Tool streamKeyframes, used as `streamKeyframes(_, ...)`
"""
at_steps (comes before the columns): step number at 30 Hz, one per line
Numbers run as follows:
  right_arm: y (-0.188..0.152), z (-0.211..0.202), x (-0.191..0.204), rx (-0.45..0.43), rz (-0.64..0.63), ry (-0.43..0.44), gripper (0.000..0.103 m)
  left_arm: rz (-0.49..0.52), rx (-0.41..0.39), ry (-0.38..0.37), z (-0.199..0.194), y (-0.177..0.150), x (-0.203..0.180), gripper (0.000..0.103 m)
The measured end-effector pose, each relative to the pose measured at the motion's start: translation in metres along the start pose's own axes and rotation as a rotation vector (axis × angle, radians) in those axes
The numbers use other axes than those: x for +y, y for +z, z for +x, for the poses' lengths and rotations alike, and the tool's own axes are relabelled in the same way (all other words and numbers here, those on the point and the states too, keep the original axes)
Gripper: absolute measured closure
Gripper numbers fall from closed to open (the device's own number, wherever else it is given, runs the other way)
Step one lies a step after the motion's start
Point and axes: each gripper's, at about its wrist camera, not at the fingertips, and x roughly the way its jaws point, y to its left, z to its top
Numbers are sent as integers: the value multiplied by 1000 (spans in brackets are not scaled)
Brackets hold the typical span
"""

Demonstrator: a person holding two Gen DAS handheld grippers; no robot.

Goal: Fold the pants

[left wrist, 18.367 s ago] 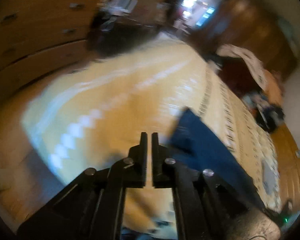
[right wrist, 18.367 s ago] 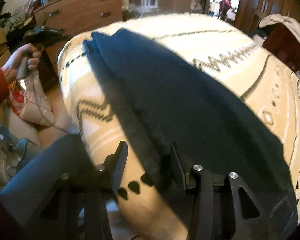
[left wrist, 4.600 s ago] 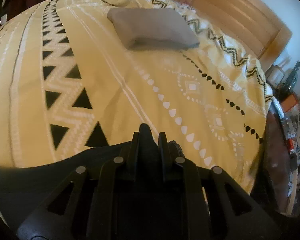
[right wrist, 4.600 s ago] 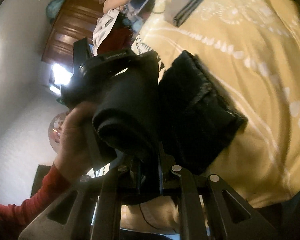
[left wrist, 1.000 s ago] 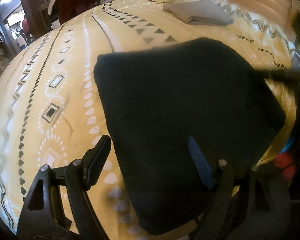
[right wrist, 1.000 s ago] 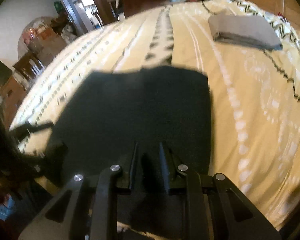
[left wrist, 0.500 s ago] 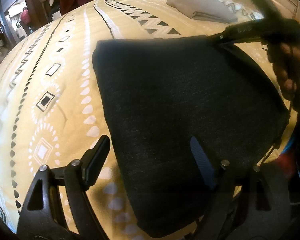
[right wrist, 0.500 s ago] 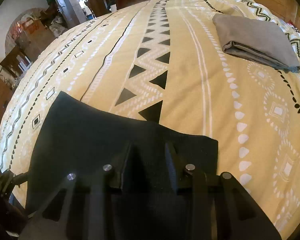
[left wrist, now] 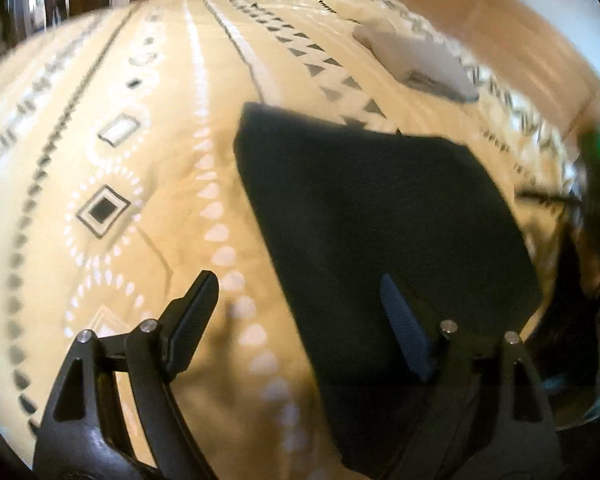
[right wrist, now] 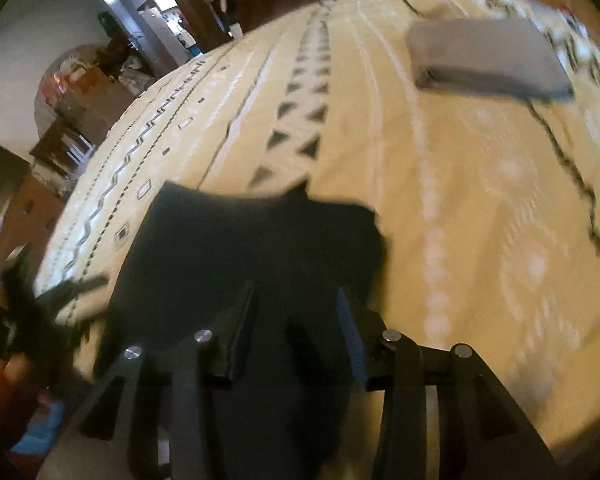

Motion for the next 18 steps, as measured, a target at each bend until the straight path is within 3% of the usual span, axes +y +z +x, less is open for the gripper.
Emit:
streamKeyframes(6,-34,8,-24,117,97,67,57,-81,95,-196,34,4,12,25)
streamKeyframes(10,-39,32,-25,156,109,112,57,-46,108,-233,42,9,-4,31)
streamKeyframes(15,-34,50,-32,152,132,164,42,-49,107,-265,49,15,0,31)
streamKeyframes(18,-30,60,-39,134,179,237,37,-43,100,-292,51,15,5,33)
